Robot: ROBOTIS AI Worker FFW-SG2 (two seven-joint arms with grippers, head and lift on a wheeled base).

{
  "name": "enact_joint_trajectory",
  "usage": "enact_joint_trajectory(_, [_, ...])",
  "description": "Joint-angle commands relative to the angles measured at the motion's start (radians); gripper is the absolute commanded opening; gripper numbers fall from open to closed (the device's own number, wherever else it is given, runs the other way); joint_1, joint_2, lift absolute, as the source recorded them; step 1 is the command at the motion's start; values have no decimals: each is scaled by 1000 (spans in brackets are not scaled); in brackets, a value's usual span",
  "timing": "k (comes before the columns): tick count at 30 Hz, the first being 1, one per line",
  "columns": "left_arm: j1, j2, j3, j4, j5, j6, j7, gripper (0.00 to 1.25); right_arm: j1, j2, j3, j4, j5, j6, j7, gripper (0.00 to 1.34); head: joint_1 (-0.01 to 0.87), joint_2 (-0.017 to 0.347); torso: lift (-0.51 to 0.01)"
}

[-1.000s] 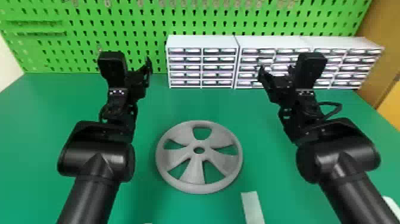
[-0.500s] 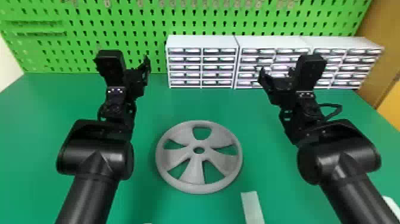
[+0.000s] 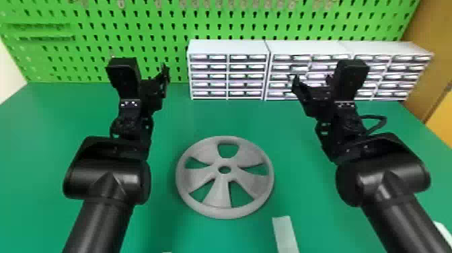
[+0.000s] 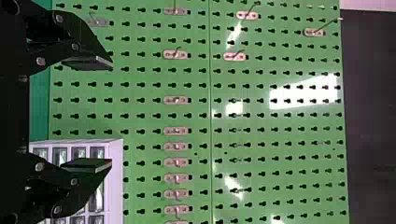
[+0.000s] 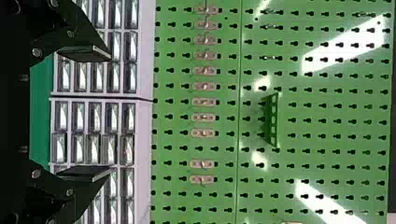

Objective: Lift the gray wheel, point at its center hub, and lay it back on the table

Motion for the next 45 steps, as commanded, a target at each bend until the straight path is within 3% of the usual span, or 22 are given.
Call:
enact_joint_trajectory(1, [-2, 0, -1, 1, 0, 0, 0, 741, 4, -1, -8, 1, -2, -2, 0, 923, 692, 48, -96])
enact_joint_trajectory(45, [32, 6, -8, 12, 34, 6, -3, 739, 12, 26, 1, 1, -5, 26, 0, 919, 692, 48, -96])
